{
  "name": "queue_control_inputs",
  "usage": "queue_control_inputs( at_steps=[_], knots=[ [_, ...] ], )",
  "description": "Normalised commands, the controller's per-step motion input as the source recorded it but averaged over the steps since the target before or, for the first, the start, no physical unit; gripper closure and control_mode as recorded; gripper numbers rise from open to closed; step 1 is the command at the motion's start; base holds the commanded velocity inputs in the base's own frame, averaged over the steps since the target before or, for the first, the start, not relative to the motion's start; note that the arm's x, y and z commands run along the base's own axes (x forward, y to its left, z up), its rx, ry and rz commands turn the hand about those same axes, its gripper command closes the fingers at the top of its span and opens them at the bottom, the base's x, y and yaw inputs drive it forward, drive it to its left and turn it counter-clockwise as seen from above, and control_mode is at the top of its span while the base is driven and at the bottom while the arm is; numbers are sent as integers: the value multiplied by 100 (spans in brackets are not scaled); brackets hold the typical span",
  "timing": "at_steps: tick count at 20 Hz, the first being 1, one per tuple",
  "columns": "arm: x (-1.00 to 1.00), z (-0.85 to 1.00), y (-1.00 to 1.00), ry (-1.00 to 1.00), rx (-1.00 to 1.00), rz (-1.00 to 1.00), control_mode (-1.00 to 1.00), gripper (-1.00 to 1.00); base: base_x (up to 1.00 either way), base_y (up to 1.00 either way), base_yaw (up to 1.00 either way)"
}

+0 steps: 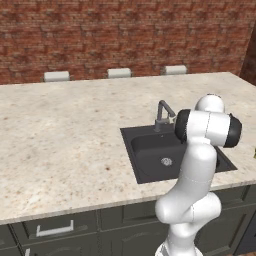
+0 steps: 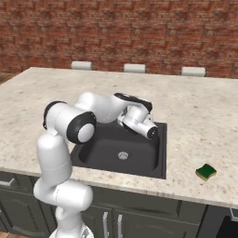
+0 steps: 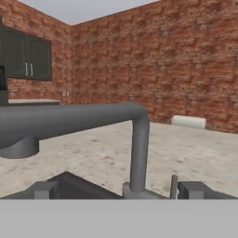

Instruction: Soak the sponge with water for a few seconds and then drop it inside the sink.

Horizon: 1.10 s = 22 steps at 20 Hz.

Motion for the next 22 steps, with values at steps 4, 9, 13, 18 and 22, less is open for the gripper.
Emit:
queue_control_inputs(
  at_steps=[4,9,13,18,22],
  knots=[
    [24,-22,0,-1,0,0,-100,-100,0,0,0],
    [29,-41,0,0,0,0,-100,-100,0,0,0],
    [35,-36,0,0,0,0,-100,-100,0,0,0],
    [32,-15,0,0,0,0,-100,-100,0,0,0],
    [18,-1,0,0,0,0,-100,-100,0,0,0]
  ],
)
